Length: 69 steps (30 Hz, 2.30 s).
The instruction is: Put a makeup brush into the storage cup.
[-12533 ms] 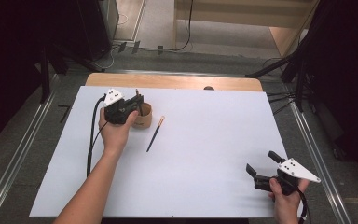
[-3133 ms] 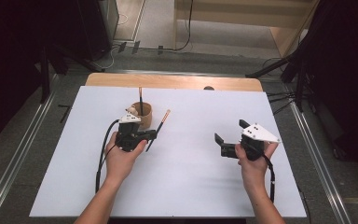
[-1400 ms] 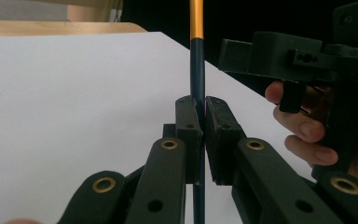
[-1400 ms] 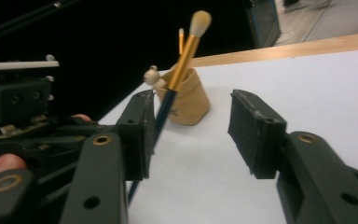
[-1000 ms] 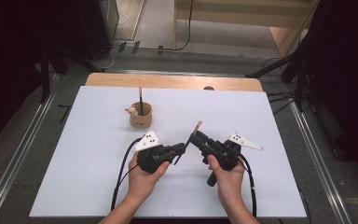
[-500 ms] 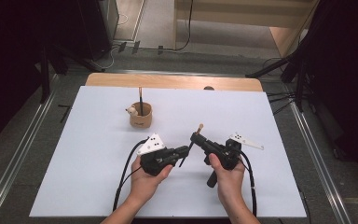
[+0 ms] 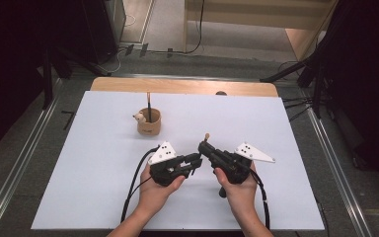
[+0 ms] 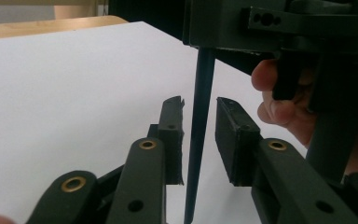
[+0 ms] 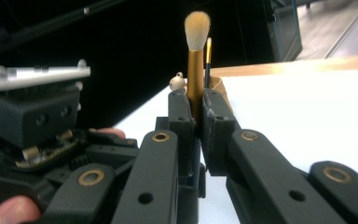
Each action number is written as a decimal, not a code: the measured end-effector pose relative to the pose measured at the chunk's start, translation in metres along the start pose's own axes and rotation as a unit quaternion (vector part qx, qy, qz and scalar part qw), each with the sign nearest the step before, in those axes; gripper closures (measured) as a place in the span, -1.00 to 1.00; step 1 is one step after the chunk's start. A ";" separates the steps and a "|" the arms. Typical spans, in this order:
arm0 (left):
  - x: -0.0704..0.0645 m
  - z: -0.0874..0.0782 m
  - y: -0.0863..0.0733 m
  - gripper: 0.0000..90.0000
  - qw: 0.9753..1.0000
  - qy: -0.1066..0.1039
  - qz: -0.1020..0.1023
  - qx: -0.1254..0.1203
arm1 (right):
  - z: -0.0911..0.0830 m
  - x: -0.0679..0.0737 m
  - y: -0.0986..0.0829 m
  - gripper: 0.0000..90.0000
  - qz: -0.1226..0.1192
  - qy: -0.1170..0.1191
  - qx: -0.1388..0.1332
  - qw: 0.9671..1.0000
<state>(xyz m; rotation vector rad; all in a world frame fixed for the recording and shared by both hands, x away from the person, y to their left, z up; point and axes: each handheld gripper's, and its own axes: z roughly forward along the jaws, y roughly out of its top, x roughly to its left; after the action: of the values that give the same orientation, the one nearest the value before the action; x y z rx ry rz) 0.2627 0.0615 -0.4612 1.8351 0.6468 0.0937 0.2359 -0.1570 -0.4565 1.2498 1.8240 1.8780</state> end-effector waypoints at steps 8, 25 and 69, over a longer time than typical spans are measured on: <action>-0.002 -0.001 0.003 0.81 1.000 0.017 0.006 0.008 | 0.004 0.011 -0.002 0.89 -0.056 -0.006 0.009 0.998; 0.010 -0.009 0.005 0.88 0.999 0.033 0.005 -0.001 | -0.006 -0.003 0.004 -0.57 -0.085 -0.090 -0.014 0.992; 0.059 -0.036 0.020 0.88 0.994 0.103 -0.004 -0.032 | -0.106 -0.079 -0.017 -0.79 -0.114 -0.198 0.006 0.974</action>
<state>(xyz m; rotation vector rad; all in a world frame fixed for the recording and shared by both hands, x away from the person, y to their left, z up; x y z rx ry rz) 0.3068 0.1158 -0.4450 1.7747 0.7845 0.2983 0.2031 -0.2824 -0.4885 1.2489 1.6801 1.3823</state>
